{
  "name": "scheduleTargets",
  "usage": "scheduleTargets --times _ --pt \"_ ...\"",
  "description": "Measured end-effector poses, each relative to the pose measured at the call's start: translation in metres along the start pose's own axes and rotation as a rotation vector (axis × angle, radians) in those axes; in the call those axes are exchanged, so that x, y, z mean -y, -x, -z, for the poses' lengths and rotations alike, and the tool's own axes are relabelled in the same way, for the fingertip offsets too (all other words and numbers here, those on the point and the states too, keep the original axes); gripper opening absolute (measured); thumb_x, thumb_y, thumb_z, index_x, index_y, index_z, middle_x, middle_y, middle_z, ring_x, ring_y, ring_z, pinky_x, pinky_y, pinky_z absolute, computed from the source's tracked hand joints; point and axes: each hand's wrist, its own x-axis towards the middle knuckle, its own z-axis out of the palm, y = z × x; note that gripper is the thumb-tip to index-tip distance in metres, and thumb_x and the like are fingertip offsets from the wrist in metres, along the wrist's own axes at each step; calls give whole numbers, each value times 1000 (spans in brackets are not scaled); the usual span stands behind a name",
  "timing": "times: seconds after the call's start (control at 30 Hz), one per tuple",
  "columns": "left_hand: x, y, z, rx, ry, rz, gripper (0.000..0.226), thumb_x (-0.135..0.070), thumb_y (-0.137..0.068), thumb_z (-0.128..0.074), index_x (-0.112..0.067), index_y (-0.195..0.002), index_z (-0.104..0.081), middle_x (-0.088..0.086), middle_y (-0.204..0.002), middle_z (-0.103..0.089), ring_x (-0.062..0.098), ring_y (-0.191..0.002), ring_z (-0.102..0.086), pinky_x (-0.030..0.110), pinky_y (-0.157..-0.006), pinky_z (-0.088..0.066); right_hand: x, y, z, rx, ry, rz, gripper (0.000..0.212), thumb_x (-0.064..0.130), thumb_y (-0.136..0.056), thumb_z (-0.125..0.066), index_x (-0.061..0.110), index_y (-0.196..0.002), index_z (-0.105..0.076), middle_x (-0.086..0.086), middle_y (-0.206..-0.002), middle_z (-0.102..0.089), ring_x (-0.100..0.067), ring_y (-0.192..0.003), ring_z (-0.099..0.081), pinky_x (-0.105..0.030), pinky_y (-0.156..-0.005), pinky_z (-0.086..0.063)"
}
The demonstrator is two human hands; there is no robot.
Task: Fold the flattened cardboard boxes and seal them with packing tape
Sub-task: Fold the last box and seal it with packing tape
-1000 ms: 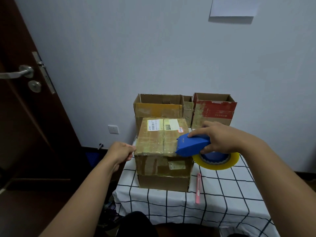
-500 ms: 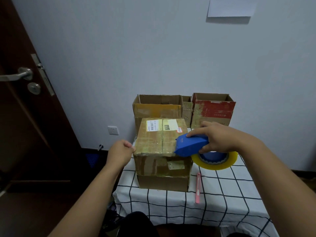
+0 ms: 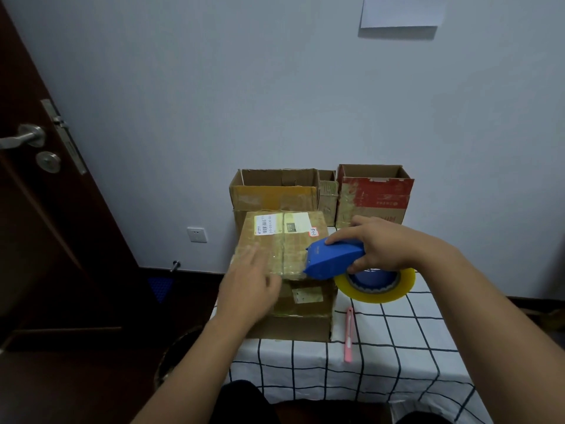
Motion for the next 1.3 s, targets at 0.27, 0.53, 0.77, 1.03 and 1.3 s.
scheduleTargets --times 0.27,0.53,0.77,1.03,1.3 --pt "-13 -2 -28 185 -239 -168 59 -45 -103 -39 -35 -155 -14 0 -163 -17 21 -151 -12 36 -121 -8 5 3 2 30 87 4 65 42 -88 -66 58 -141 -32 10 -108 -38 -12 -102 -40 -36 -92 -41" --pt "-8 -2 -40 72 -221 -204 46 -33 -104 -44 -34 -149 -37 9 -153 -41 31 -142 -36 43 -117 -25 -1 2 5 72 52 31 68 29 -90 -64 59 -142 -30 7 -111 -40 -13 -100 -42 -35 -92 -40" --pt "-5 -2 -41 6 -235 -198 40 -34 -99 -51 -36 -139 -53 11 -137 -59 33 -126 -56 47 -105 -41 -32 21 -5 56 -77 27 68 30 -89 -67 58 -141 -33 6 -112 -42 -11 -96 -49 -30 -88 -43" --pt "-18 2 -37 110 -261 -193 57 -46 -101 -43 -43 -153 -20 7 -159 -29 28 -148 -24 42 -120 -11 -58 42 -25 7 -115 7 65 30 -91 -65 57 -142 -34 11 -116 -36 -12 -106 -43 -27 -92 -35" --pt "-60 7 -46 123 -306 -334 74 -39 -96 -45 -24 -157 -7 2 -165 -6 19 -152 -1 35 -120 7 -61 42 -36 -12 -85 22 65 30 -92 -62 58 -143 -31 13 -117 -33 -12 -106 -40 -27 -92 -33"
